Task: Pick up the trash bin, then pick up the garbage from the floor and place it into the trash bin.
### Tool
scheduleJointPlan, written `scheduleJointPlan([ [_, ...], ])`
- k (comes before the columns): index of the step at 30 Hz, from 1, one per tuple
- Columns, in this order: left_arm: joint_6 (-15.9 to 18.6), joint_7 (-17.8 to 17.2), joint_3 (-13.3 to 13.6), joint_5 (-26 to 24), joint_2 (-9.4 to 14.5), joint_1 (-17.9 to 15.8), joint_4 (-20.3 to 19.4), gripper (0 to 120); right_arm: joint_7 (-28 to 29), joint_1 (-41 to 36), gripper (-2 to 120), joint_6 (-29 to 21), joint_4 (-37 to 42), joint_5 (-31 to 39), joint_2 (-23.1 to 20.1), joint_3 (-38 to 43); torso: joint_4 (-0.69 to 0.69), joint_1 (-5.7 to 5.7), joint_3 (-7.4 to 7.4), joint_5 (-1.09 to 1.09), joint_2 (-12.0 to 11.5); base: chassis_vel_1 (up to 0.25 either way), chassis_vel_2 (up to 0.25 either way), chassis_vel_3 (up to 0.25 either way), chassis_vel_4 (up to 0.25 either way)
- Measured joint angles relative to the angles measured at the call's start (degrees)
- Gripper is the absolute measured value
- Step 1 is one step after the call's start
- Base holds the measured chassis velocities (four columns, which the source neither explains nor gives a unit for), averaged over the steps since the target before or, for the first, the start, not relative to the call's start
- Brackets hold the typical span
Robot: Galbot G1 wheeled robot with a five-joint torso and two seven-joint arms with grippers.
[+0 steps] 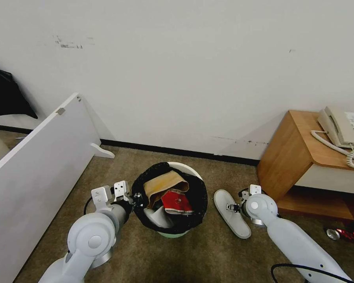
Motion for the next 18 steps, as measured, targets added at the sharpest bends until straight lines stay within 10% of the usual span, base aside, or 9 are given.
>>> scheduleJointPlan([
  [18,-0.1,0.5,0.2,0.3,-0.5,-0.2,0.9,1,-4.3,3.5,100,0.0,-6.4,-5.0,2.1,-1.3,-0.01,0.00,0.00,0.00,0.0,0.000,0.000,0.000,0.000],
])
